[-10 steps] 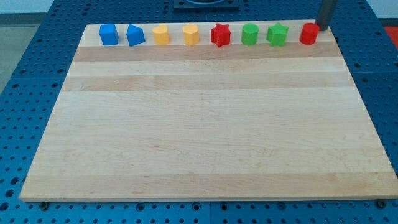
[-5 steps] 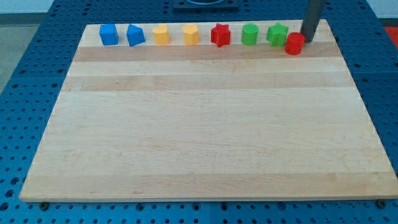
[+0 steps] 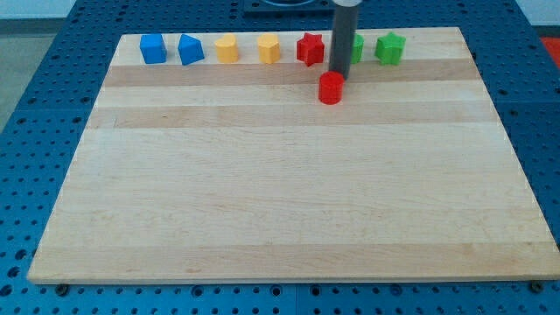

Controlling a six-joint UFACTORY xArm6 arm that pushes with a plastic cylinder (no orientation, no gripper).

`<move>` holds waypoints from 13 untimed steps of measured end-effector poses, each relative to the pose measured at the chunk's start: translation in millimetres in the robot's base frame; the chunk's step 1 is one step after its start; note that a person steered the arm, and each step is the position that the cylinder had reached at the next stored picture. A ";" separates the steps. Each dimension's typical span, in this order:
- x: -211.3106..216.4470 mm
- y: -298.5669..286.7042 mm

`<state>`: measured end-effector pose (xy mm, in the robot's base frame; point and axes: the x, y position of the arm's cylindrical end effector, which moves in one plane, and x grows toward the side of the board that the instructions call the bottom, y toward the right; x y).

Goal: Move the red circle to bottom center

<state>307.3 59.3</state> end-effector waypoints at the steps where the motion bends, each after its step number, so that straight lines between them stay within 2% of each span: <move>1: 13.6 -28.0; 3: 63.6 -37.7; 5: 66.6 3.3; 9: 165.8 66.3; 10: 172.9 62.6; 11: 142.6 62.3; 12: 131.5 56.5; 13: 147.3 54.9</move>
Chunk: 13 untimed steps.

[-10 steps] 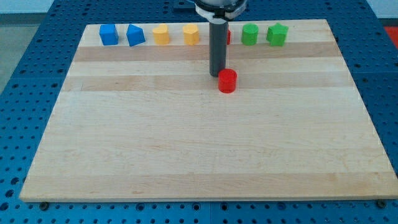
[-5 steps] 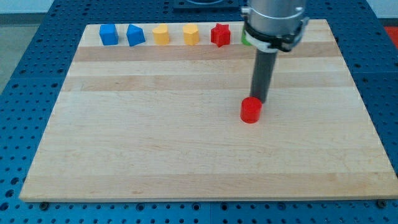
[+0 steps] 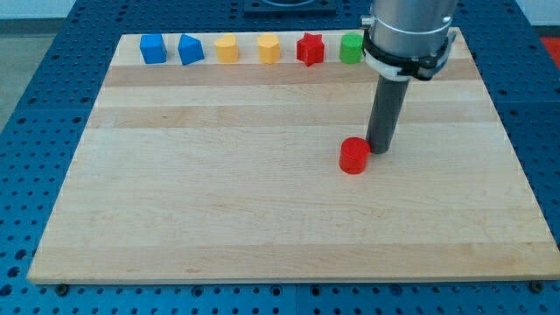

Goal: Move the red circle to bottom center

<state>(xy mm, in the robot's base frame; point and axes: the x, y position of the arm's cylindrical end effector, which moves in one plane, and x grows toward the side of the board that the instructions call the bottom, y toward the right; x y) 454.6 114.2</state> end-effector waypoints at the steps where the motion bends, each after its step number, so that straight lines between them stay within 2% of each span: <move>1: 12.6 -7.7; 3: 12.8 -52.0; 8: -7.4 -118.4; 9: 2.9 -124.0; 12: 74.6 -127.2; 13: 62.9 -123.1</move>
